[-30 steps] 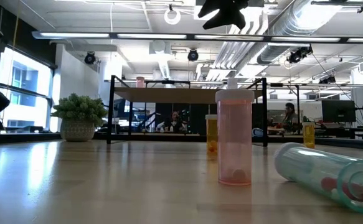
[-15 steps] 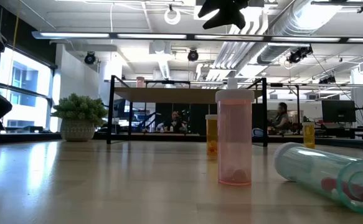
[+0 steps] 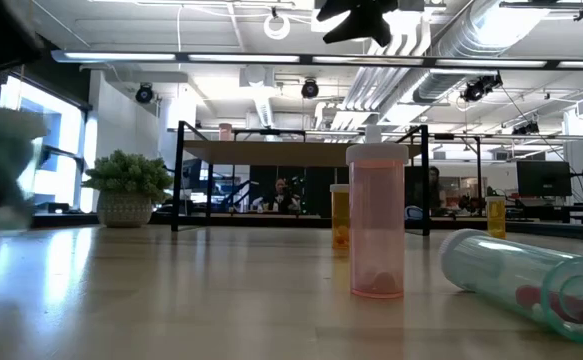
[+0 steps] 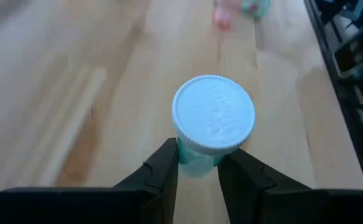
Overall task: Pick and place medicine bottles onto shelf by color
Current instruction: Put the center blue pill bottle on the shelf
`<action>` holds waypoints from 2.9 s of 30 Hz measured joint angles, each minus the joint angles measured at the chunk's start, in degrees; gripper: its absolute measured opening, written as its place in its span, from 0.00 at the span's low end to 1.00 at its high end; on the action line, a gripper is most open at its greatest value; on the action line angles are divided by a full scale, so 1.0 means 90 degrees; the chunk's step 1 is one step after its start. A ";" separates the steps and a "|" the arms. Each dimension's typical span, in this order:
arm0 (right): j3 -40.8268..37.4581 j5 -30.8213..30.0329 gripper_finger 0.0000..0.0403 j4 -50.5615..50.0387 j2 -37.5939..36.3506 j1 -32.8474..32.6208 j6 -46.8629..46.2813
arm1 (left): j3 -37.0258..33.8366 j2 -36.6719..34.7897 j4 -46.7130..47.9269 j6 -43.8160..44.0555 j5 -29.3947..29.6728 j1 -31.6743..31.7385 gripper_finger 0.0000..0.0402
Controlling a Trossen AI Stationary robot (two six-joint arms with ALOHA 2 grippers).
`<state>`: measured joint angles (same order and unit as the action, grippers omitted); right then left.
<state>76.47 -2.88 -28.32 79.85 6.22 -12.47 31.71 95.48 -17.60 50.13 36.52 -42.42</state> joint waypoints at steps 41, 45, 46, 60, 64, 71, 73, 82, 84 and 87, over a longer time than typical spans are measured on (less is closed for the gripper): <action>-0.0015 0.1429 0.59 -0.0077 0.0387 0.0012 0.2192 | 0.2456 -0.0946 0.2832 -0.5350 -0.2911 0.5091 0.22; -0.0015 0.1673 0.59 -0.0005 0.0601 -0.0005 0.2468 | 0.2645 -0.0946 0.2917 -0.5551 -0.2911 0.5383 0.22; -0.0017 0.1674 0.59 -0.0001 0.0653 -0.0010 0.2534 | 0.2681 -0.0946 0.2921 -0.5631 -0.2908 0.5446 0.22; -0.0017 0.1006 0.59 0.0627 0.1309 0.0017 0.2939 | 0.2814 -0.0946 0.3042 -0.5933 -0.3222 0.5956 0.22; -0.0017 0.1001 0.59 0.0819 0.1450 0.0017 0.2941 | 0.2814 -0.0946 0.3033 -0.5929 -0.3219 0.5967 0.22; -0.0017 0.1001 0.59 0.0988 0.1557 0.0017 0.2904 | 0.2814 -0.0946 0.3020 -0.5842 -0.3219 0.5962 0.22; -0.0017 0.1001 0.57 0.1015 0.1557 0.0017 0.2818 | 0.2814 -0.0946 0.3022 -0.5804 -0.3219 0.5960 0.22; -0.0017 0.0712 0.50 0.0938 0.1613 0.0017 0.2776 | 0.2814 -0.0946 0.2962 -0.5713 -0.3398 0.5955 0.22; -0.0017 0.0713 0.50 0.0917 0.1615 0.0017 0.2776 | 0.2814 -0.0946 0.2962 -0.5640 -0.3441 0.5955 0.22; -0.0017 0.0713 0.50 0.0889 0.1615 0.0017 0.2776 | 0.2814 -0.0945 0.2907 -0.5638 -0.3462 0.5955 0.22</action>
<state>76.31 3.54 -20.32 94.39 6.37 12.51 57.04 86.97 8.56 -0.61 5.37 11.18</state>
